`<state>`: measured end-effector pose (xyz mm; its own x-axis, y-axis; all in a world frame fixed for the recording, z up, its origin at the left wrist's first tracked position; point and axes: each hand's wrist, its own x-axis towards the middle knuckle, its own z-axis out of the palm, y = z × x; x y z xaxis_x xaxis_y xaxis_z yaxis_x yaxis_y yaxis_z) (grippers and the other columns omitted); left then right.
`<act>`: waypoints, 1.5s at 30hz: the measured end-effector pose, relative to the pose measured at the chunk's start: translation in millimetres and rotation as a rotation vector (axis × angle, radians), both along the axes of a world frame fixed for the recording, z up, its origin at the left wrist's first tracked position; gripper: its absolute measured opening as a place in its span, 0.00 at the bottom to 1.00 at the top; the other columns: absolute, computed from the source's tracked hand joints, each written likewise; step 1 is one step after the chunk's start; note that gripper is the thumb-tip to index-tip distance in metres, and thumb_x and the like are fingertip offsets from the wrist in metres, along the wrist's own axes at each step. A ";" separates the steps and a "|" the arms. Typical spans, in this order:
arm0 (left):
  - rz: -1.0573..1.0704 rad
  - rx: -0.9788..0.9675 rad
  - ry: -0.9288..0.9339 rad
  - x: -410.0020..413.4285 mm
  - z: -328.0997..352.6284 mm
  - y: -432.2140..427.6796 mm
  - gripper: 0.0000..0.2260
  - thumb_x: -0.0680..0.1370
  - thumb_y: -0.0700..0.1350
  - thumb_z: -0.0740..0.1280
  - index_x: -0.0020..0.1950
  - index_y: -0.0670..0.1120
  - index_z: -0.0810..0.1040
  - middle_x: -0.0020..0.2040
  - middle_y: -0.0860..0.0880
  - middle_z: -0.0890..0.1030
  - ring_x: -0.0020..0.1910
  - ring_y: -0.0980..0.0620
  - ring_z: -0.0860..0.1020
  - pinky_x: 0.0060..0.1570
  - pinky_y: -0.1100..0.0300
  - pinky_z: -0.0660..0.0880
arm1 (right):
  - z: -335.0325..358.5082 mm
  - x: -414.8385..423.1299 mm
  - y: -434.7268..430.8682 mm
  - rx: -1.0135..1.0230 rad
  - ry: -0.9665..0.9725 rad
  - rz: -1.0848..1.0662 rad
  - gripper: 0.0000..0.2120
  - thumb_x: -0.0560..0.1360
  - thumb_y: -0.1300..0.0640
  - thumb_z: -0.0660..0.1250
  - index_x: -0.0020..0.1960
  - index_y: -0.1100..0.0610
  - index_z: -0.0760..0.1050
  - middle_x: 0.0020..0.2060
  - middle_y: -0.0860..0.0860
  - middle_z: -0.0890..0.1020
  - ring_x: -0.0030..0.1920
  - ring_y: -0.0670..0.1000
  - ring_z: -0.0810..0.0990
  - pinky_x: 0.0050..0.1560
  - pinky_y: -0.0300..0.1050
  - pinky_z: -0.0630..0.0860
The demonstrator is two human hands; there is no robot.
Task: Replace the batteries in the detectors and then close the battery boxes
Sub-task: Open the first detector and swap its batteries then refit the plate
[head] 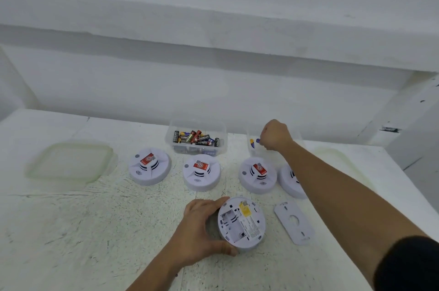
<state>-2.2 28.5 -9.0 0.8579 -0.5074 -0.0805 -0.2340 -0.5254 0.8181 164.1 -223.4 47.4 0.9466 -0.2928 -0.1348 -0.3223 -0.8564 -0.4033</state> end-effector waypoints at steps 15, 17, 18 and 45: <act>-0.005 -0.030 -0.020 0.2 2.2 -0.5 0.40 0.56 0.61 0.80 0.61 0.73 0.62 0.57 0.69 0.69 0.59 0.78 0.55 0.63 0.68 0.58 | -12.4 11.2 -3.8 0.042 0.125 -0.013 0.09 0.70 0.68 0.62 0.32 0.64 0.73 0.29 0.57 0.72 0.37 0.51 0.68 0.35 0.42 0.63; -0.006 -0.033 -0.023 0.2 -0.4 -0.2 0.40 0.56 0.61 0.80 0.61 0.72 0.62 0.58 0.68 0.70 0.59 0.77 0.56 0.63 0.67 0.58 | -13.7 11.9 -6.2 0.100 0.110 -0.032 0.11 0.71 0.68 0.63 0.49 0.74 0.78 0.42 0.67 0.82 0.38 0.51 0.70 0.38 0.46 0.70; -0.005 -0.034 -0.023 0.1 -1.4 0.0 0.40 0.56 0.61 0.80 0.61 0.72 0.62 0.58 0.68 0.70 0.59 0.77 0.56 0.64 0.67 0.58 | -13.9 11.1 -7.6 0.114 0.101 -0.031 0.14 0.71 0.67 0.63 0.53 0.74 0.76 0.50 0.68 0.81 0.39 0.51 0.73 0.39 0.48 0.72; 0.194 -0.057 -0.033 12.9 3.1 122.3 0.36 0.58 0.53 0.82 0.59 0.72 0.68 0.57 0.68 0.72 0.57 0.71 0.69 0.51 0.73 0.66 | 20.5 -17.8 118.8 -0.012 -0.284 0.355 0.15 0.75 0.70 0.57 0.54 0.62 0.79 0.53 0.56 0.81 0.53 0.56 0.79 0.54 0.47 0.76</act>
